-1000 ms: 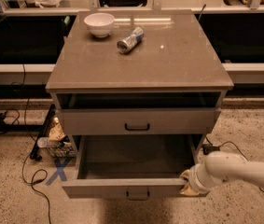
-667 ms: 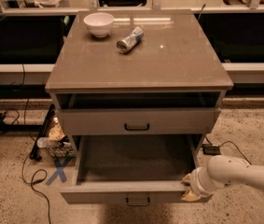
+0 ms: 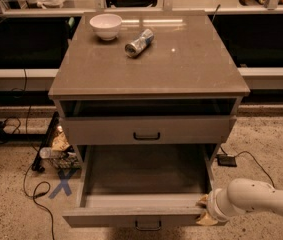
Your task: Open middle drawer
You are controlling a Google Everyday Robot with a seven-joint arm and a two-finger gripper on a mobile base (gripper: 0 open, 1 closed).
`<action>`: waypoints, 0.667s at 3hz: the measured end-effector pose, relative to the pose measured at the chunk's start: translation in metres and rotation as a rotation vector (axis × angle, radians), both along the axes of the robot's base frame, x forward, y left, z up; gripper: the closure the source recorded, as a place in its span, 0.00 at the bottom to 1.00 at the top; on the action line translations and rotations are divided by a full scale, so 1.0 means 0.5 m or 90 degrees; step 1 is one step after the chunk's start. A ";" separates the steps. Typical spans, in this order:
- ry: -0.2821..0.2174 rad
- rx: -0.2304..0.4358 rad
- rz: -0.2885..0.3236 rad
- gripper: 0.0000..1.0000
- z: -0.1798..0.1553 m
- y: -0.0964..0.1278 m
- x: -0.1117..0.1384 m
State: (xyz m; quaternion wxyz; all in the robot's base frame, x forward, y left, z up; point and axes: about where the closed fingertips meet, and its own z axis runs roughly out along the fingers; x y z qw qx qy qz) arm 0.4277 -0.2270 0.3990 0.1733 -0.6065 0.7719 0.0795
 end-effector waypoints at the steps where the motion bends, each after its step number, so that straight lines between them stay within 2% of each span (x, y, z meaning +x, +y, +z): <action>1: 0.001 0.001 0.001 0.81 -0.002 0.002 -0.001; 2: 0.003 0.002 0.002 0.50 -0.004 0.004 -0.003</action>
Offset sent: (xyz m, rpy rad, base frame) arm -0.0006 0.0009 -0.0009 0.0009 0.0020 0.0015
